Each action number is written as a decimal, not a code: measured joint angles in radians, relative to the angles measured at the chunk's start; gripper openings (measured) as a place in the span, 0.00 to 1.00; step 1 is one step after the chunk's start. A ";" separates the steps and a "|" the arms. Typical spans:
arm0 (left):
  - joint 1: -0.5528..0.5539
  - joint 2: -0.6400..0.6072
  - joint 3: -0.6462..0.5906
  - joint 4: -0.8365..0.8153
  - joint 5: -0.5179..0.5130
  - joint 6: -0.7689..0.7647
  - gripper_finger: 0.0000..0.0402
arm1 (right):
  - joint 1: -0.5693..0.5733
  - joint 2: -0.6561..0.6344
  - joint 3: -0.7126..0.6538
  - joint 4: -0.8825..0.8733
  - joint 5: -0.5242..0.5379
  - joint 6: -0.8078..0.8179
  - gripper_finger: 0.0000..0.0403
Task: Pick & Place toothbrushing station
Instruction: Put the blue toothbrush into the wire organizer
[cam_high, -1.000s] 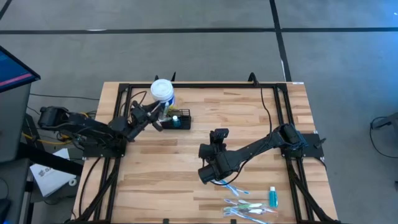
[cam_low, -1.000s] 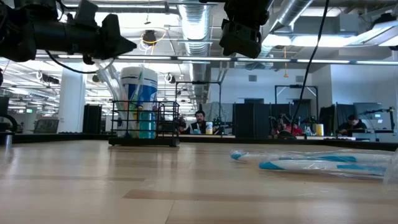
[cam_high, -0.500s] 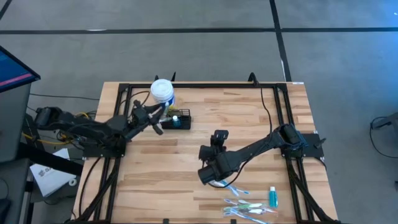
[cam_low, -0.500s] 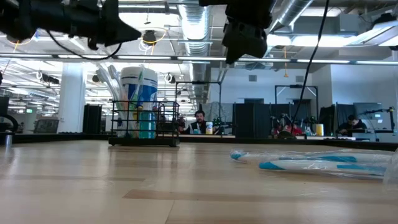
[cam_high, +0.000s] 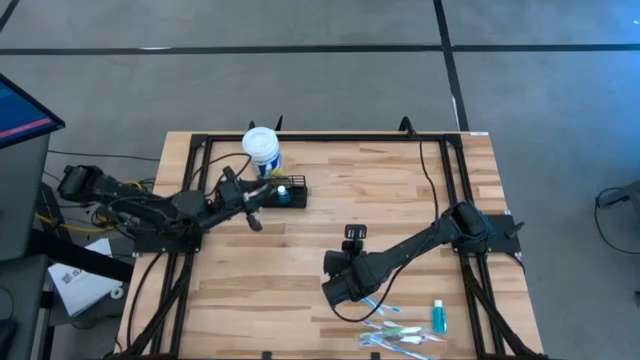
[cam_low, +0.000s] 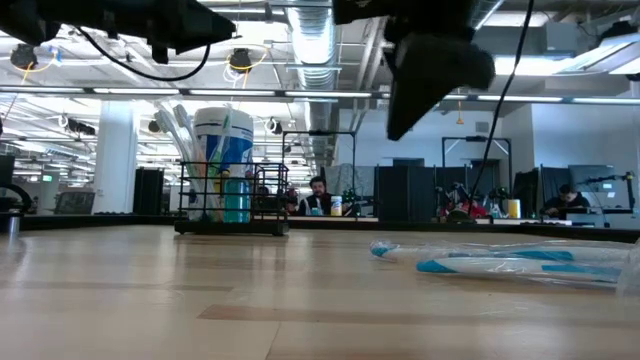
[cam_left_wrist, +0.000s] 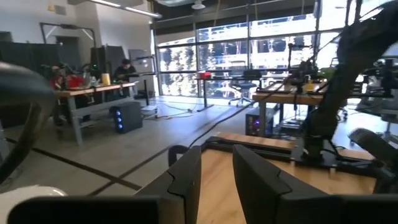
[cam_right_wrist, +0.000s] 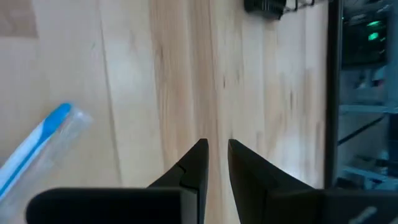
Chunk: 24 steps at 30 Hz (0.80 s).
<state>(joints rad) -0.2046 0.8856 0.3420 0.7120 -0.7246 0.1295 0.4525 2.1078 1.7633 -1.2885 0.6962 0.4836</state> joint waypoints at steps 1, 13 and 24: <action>-0.006 0.000 0.000 0.000 0.000 0.000 0.22 | 0.002 -0.019 -0.019 0.012 -0.014 0.011 0.13; -0.025 0.080 0.070 -0.103 0.160 -0.031 0.22 | 0.046 -0.345 -0.373 0.298 -0.097 0.178 0.13; -0.025 0.427 0.322 -0.244 0.409 -0.031 0.22 | 0.051 -0.448 -0.518 0.324 -0.096 0.277 0.13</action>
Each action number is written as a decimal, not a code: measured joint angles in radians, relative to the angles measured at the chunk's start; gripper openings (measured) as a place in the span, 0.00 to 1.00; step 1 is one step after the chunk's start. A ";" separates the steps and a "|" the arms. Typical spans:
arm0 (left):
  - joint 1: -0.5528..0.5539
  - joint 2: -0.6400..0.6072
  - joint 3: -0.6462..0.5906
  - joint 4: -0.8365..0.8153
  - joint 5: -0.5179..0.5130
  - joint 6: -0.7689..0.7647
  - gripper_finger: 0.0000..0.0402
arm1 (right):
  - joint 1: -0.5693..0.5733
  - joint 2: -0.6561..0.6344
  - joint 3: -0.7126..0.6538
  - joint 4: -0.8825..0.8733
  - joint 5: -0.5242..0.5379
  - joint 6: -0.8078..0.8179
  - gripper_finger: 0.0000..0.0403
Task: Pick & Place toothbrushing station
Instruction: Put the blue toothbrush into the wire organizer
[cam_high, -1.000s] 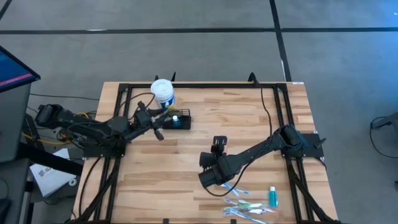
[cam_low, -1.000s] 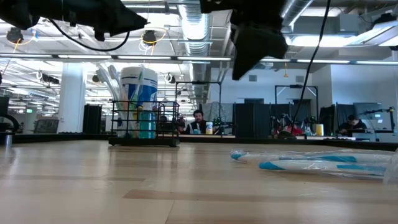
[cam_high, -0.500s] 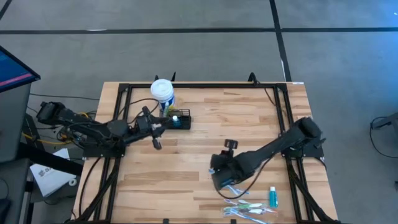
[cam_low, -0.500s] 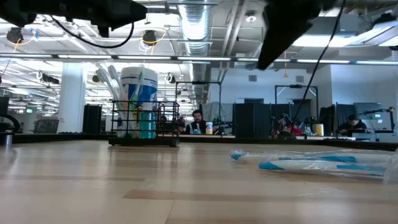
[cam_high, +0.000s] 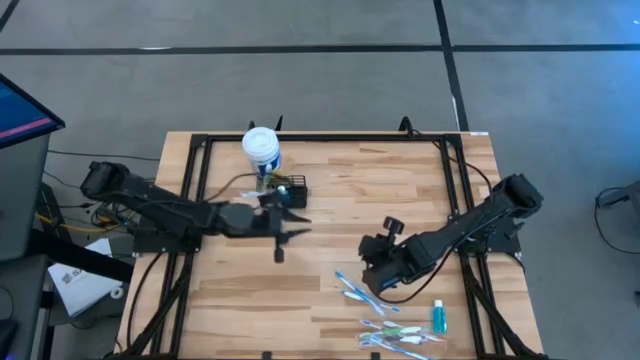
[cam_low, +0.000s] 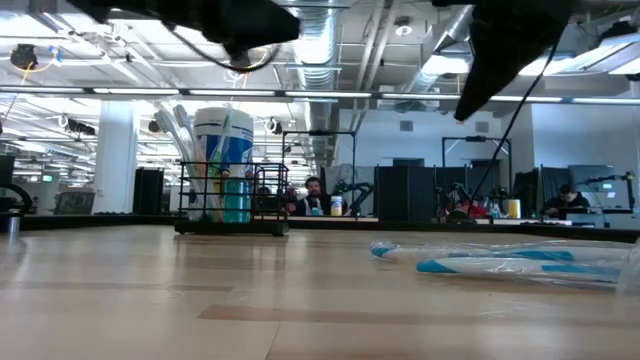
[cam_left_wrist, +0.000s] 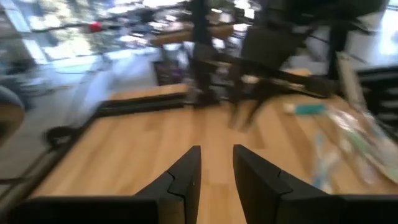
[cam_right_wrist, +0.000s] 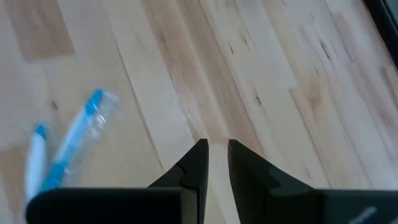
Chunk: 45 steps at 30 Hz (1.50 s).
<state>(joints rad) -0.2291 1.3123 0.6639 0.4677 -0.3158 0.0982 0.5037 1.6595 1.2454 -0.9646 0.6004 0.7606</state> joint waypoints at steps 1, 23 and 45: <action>0.000 0.028 0.021 -0.018 0.019 0.000 0.22 | 0.000 0.000 -0.001 -0.011 0.000 0.000 0.13; -0.030 0.503 0.371 -0.116 0.350 0.001 0.22 | -0.132 -0.006 -0.008 -0.162 0.025 0.047 0.13; -0.069 0.734 0.538 -0.120 0.429 0.076 0.22 | -0.082 -0.461 -0.397 0.446 0.160 -0.173 0.13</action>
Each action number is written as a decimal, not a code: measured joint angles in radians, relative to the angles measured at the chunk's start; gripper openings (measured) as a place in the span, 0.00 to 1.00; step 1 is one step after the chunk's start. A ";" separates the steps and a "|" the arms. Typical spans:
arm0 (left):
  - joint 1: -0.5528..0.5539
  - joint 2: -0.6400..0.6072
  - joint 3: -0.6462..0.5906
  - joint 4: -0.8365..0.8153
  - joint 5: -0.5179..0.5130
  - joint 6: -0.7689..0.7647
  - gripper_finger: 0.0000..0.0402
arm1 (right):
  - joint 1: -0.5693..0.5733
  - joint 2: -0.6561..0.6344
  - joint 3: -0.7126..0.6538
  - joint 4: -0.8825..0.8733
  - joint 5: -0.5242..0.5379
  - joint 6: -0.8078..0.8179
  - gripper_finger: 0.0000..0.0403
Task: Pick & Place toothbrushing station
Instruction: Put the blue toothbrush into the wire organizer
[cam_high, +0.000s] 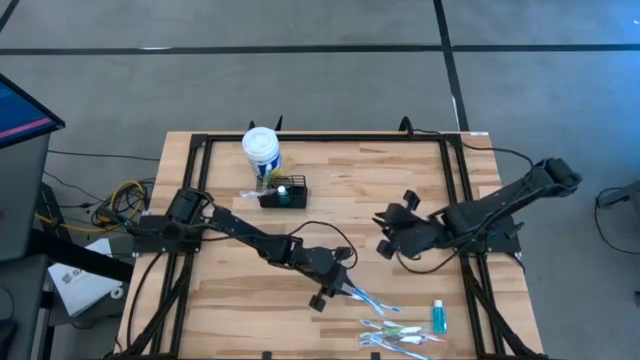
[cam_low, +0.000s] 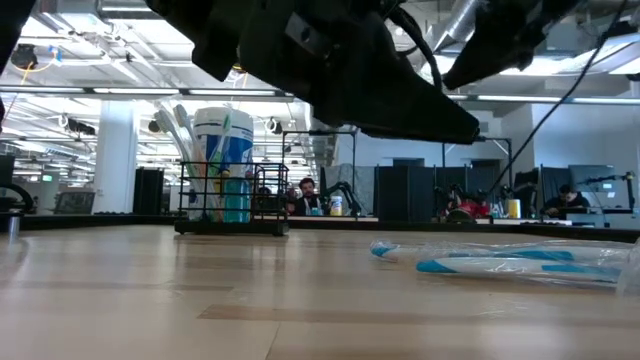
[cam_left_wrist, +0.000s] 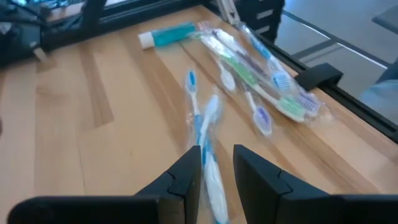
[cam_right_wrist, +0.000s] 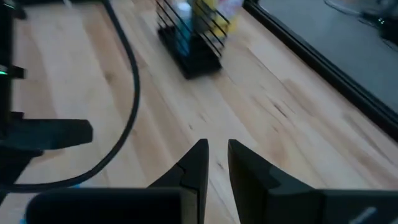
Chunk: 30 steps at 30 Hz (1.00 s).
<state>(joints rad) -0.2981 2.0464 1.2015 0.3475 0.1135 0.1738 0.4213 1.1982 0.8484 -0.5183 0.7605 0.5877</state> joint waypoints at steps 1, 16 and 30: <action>0.000 0.000 0.002 0.004 0.002 0.007 0.22 | 0.005 -0.026 -0.032 0.040 0.000 -0.012 0.13; 0.005 0.119 0.179 -0.137 0.045 0.032 0.22 | 0.010 -0.097 -0.126 0.133 -0.012 -0.012 0.13; -0.013 0.289 0.444 -0.309 0.074 0.097 0.22 | 0.010 -0.097 -0.126 0.130 -0.034 -0.020 0.13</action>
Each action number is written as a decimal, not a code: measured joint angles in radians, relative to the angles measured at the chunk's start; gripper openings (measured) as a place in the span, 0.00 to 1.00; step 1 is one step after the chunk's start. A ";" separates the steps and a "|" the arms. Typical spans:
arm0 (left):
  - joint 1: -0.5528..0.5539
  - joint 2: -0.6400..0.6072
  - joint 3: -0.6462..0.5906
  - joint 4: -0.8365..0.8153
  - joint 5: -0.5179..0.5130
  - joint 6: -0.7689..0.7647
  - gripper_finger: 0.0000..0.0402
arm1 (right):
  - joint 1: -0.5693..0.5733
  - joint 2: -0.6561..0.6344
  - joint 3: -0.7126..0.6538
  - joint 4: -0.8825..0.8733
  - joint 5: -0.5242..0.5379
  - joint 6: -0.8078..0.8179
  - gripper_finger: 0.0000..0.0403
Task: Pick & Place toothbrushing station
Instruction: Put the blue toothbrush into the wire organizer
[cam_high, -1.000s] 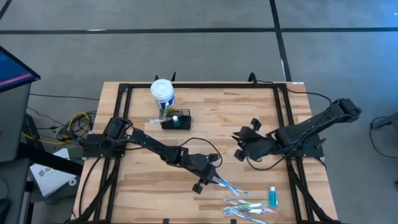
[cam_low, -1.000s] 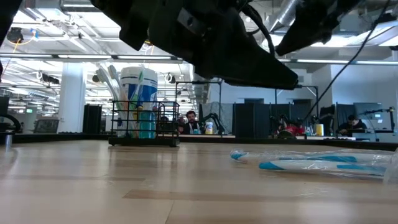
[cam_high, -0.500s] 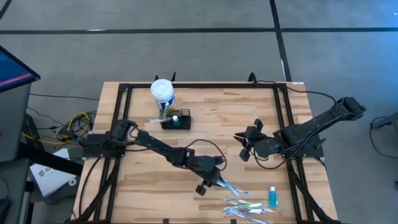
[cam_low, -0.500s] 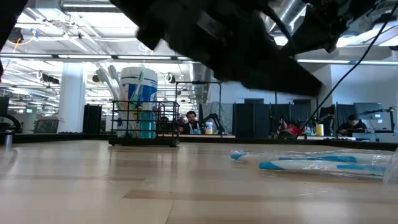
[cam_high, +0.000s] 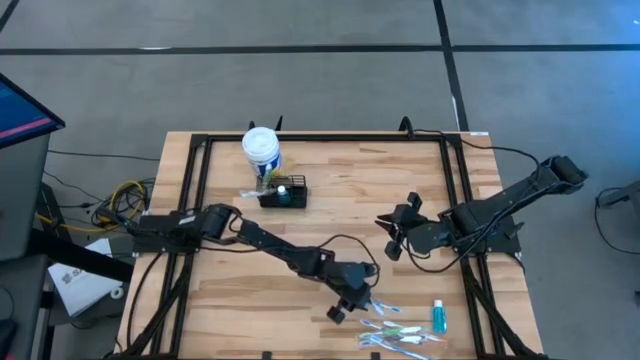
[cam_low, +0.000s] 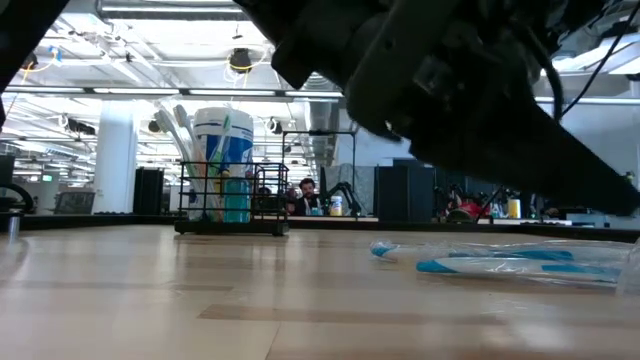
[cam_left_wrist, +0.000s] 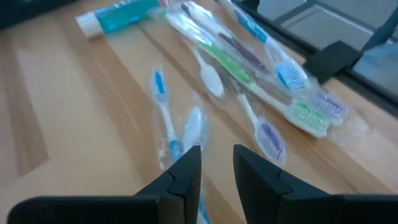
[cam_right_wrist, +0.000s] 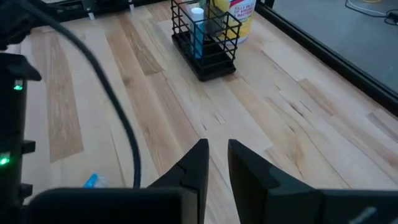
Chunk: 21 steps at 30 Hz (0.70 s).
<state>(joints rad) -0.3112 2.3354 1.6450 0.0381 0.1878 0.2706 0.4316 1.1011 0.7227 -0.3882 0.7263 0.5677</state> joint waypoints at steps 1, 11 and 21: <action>-0.002 0.006 0.008 -0.018 -0.008 0.017 0.22 | 0.000 0.000 0.000 0.000 0.000 0.000 0.13; 0.006 0.021 0.024 -0.023 -0.090 0.040 0.22 | 0.000 0.000 0.000 0.002 0.000 0.000 0.13; 0.010 0.021 0.024 -0.020 -0.069 0.038 0.22 | 0.000 0.000 0.000 0.001 -0.001 0.000 0.13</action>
<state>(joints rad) -0.3016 2.3566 1.6695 0.0177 0.1190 0.3091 0.4316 1.1011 0.7227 -0.3870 0.7258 0.5674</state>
